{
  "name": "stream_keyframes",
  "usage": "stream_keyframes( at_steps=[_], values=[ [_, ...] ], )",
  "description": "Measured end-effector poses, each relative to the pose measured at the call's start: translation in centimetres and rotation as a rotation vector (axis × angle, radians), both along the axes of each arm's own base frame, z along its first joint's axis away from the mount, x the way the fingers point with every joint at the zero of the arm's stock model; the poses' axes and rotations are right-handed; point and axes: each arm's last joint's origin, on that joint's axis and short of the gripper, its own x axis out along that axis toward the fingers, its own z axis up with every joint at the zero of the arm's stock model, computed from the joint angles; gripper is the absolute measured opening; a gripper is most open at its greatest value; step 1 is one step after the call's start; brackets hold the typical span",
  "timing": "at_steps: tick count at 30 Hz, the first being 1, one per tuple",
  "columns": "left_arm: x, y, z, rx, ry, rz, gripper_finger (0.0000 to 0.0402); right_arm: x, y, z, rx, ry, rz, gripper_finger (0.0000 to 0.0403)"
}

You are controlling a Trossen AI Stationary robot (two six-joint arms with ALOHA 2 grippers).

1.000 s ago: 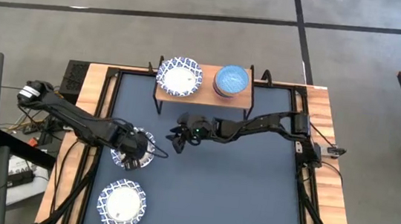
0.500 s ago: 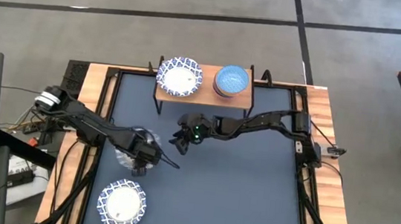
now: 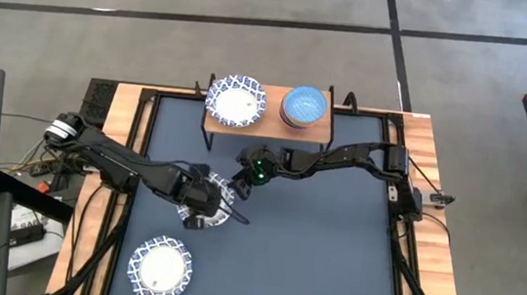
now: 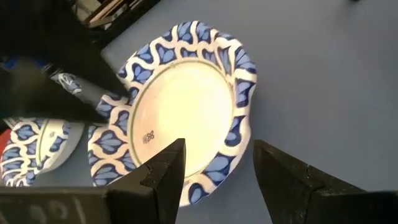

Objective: Place and stack bowls onto a shelf
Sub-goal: Stack the top white patterned bowl on top of the white patterned bowl on the shelf

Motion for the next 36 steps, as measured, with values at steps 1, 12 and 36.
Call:
stream_keyframes(
  at_steps=[1,12,36],
  values=[
    [-0.3,0.1,0.2,0.018,0.02,0.024,0.0142,0.0,0.1,0.0,0.004,0.001,-0.001,0.0211],
    [-1.2,0.4,-0.2,0.034,0.04,0.145,0.0142,0.5,2.2,-3.4,-0.021,0.09,-0.091,0.0211],
    [-2.6,1.8,0.3,0.388,0.008,0.353,0.0142,-0.7,3.2,1.7,-0.418,0.037,0.033,0.0021]
  ],
)
